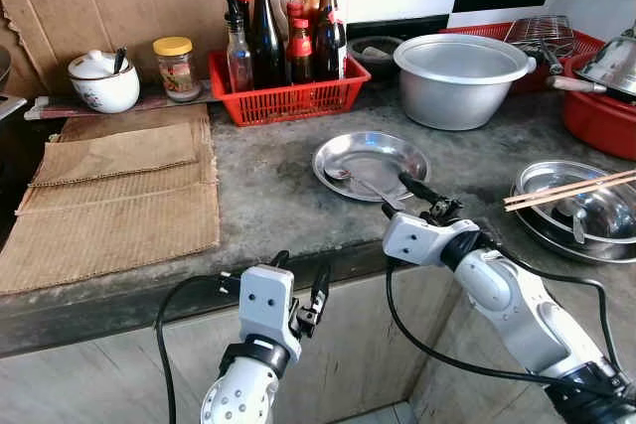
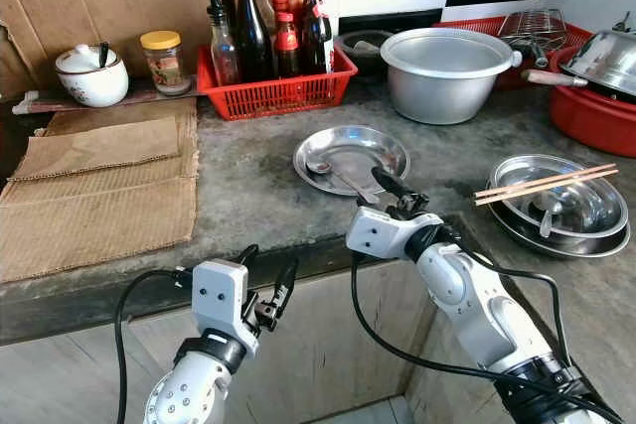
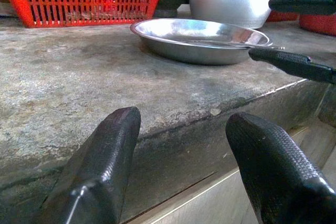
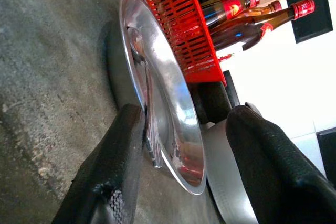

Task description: Kitchen organization

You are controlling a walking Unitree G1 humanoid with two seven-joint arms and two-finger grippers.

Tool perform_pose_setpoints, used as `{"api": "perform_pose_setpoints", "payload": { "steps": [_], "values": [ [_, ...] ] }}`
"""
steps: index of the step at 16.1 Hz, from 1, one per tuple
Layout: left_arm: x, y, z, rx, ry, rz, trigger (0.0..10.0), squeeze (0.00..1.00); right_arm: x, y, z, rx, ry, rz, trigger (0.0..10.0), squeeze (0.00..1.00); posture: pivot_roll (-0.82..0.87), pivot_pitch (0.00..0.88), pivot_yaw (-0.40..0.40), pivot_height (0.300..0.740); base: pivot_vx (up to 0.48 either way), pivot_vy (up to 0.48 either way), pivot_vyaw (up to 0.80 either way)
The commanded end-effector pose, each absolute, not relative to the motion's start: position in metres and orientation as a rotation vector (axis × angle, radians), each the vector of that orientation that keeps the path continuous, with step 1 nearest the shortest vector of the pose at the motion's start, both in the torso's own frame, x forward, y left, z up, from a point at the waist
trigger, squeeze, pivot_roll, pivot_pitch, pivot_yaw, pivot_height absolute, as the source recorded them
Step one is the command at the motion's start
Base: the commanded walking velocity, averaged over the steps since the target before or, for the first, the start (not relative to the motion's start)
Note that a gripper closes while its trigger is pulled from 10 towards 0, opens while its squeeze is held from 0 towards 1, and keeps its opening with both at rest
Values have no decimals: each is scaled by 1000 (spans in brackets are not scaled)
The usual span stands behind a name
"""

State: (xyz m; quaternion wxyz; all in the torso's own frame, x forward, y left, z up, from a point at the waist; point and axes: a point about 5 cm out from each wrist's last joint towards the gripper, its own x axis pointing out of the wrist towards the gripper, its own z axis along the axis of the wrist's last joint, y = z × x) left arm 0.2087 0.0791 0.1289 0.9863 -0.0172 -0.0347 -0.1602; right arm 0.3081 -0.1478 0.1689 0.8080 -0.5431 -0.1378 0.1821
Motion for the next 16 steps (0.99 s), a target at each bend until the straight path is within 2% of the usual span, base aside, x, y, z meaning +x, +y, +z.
{"api": "perform_pose_setpoints", "payload": {
  "steps": [1, 6, 7, 8, 16],
  "values": [
    [209, 76, 131, -34, -80, -332, 10000, 0, 310, -147, 171, -1179, -301, 401, 10000, 0, 102, 52, -28, 740, 0, 0, 0],
    [209, 76, 131, -36, -81, -327, 10000, 0, 313, -145, 169, -1229, -299, 418, 10000, 0, 102, 54, -33, 740, 0, 0, 0],
    [209, 76, 131, -36, -81, -326, 10000, 0, 313, -145, 169, -1230, -301, 421, 7451, 0, 102, 54, -33, 740, 0, 0, 0],
    [209, 76, 131, -36, -82, -325, 10000, 0, 313, -145, 170, -1229, -302, 423, 0, 0, 102, 56, -33, 740, 0, 0, 0],
    [210, 77, 131, -36, -82, -319, 10000, 0, 315, -147, 178, -1229, -343, 389, 0, 0, 101, 56, -33, 740, 0, 0, 0]
  ]
}}
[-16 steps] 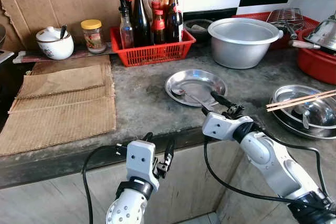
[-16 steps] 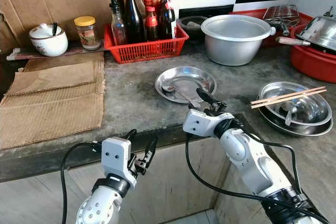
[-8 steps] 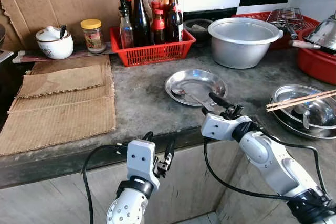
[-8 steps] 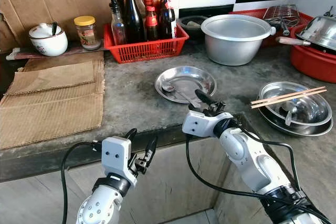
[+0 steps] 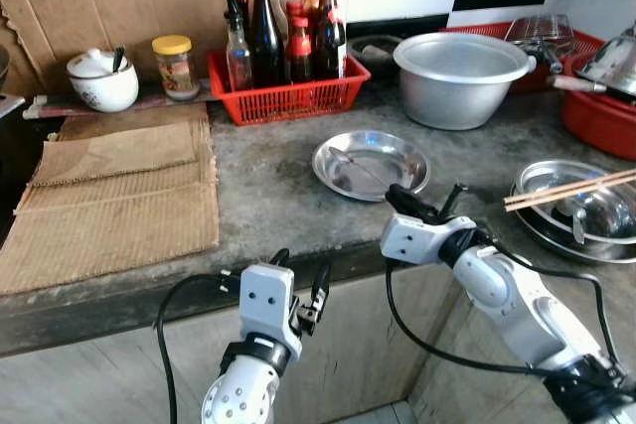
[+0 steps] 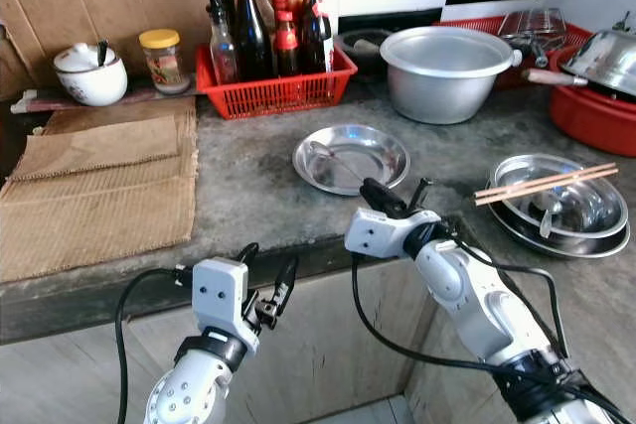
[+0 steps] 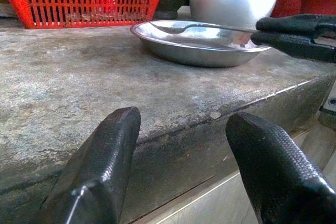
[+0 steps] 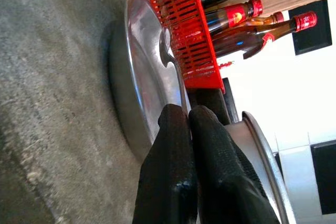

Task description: Kitchen organization

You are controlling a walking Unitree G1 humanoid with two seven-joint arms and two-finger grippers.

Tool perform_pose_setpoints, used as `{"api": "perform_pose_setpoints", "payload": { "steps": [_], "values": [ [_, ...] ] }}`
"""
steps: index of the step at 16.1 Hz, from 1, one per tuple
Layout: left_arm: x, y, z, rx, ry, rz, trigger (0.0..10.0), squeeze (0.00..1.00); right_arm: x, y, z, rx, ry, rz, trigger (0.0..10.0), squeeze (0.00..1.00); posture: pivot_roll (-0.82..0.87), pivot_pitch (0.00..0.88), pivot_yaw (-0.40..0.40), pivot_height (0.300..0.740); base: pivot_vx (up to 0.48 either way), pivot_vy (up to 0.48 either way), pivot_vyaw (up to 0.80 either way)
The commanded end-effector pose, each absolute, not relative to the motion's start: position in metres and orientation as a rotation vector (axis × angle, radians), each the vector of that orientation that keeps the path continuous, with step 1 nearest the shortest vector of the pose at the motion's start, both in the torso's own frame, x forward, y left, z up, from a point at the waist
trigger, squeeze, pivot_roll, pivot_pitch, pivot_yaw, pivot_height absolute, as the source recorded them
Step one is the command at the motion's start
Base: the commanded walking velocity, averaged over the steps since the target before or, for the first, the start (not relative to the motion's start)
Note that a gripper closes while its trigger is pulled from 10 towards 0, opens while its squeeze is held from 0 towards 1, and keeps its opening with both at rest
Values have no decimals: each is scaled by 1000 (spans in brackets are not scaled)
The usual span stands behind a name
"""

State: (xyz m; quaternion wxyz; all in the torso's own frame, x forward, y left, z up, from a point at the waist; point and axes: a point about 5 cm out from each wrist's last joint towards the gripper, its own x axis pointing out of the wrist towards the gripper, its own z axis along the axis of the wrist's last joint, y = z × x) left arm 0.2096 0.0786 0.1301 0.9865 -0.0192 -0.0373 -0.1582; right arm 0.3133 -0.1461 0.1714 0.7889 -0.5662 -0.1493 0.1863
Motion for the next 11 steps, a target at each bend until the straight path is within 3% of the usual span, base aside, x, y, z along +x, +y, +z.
{"api": "perform_pose_setpoints", "payload": {
  "steps": [1, 4, 5, 7, 11],
  "values": [
    [211, 77, 132, -35, -83, -319, 10000, 0, 316, -147, 181, -1223, -358, 377, 0, 0, 101, 55, -32, 740, 0, 0, 0],
    [213, 78, 134, -35, -99, -317, 10000, 0, 311, -136, 192, -1022, -414, 333, 0, 0, 99, 52, -31, 740, 0, 0, 0],
    [214, 78, 135, -35, -102, -316, 10000, 0, 308, -132, 193, -888, -404, 320, 0, 0, 98, 50, -35, 740, 0, 0, 0],
    [215, 78, 136, -39, -109, -311, 10000, 0, 297, -116, 196, -430, -360, 313, 0, 0, 100, 47, -37, 740, 0, 0, 0],
    [215, 80, 136, -44, -108, -306, 10000, 0, 283, -105, 194, -58, -295, 288, 0, 0, 103, 34, -38, 740, 0, 0, 0]
  ]
}}
